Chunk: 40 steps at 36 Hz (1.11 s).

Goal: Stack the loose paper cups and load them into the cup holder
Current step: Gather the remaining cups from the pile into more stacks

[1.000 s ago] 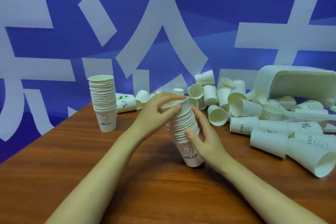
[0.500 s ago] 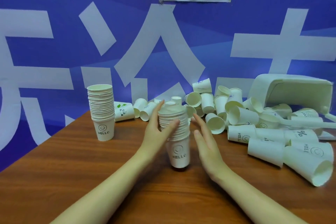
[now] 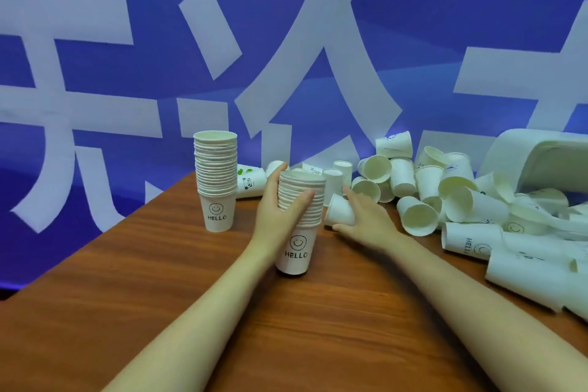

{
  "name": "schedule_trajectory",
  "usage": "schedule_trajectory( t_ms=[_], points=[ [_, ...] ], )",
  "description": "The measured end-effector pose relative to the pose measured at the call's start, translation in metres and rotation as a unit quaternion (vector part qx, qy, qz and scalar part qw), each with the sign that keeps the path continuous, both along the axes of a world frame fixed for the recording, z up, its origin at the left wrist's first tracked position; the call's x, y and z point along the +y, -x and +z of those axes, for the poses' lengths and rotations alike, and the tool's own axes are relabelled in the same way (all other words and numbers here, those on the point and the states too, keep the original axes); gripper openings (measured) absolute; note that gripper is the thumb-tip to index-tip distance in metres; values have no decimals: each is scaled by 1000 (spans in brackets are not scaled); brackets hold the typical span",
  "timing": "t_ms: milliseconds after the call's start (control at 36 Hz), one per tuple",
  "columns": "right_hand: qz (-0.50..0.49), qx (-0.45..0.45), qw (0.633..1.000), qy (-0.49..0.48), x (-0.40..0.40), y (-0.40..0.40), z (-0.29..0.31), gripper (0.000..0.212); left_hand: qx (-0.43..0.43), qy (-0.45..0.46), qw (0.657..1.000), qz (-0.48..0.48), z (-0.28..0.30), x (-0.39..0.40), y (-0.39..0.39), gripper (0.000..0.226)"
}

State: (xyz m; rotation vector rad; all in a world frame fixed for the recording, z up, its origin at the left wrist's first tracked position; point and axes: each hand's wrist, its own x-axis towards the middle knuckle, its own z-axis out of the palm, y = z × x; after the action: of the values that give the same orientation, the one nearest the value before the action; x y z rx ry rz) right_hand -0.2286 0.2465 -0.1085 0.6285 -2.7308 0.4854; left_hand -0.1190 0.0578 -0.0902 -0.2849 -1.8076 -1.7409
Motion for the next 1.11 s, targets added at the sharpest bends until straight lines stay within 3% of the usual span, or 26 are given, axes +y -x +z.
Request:
schedule_trajectory(
  t_ms=[56,139,250,333,417,472,556,639,806,917,1028,1111],
  points=[
    [-39,12,999,-1,-7,4,-3,78,-5,2,1000,-7,0,-3,2,59],
    [-34,-18,984,172,-17,-4,4,48,-18,3,1000,-10,2,-5,2,57],
    [37,-52,858,509,-24,-31,44,39,-31,-3,999,-30,3,-2,-1,68],
    [102,-36,794,598,-26,-53,84,45,-42,9,997,-60,2,4,-4,68],
    [156,9,779,607,-32,-76,116,33,-53,26,995,-84,2,12,-8,69],
    [189,23,799,571,-37,-88,124,32,-44,37,994,-98,1,18,-11,67],
    [202,20,864,461,-40,-96,112,41,-24,42,993,-104,5,26,-17,60],
    [194,16,904,382,-35,-100,84,49,-22,-17,993,-114,4,30,-21,61],
    [185,-47,884,426,-26,-106,39,47,-27,-59,991,-120,2,31,-23,62],
    [194,-84,891,402,-32,-109,19,77,-30,-92,987,-128,2,26,-18,57],
    [185,-86,915,349,-45,-108,28,85,-39,-107,986,-121,5,10,-14,62],
    [184,-88,919,338,-63,-100,31,93,-37,-80,994,-61,15,-8,-11,45]
  ],
)
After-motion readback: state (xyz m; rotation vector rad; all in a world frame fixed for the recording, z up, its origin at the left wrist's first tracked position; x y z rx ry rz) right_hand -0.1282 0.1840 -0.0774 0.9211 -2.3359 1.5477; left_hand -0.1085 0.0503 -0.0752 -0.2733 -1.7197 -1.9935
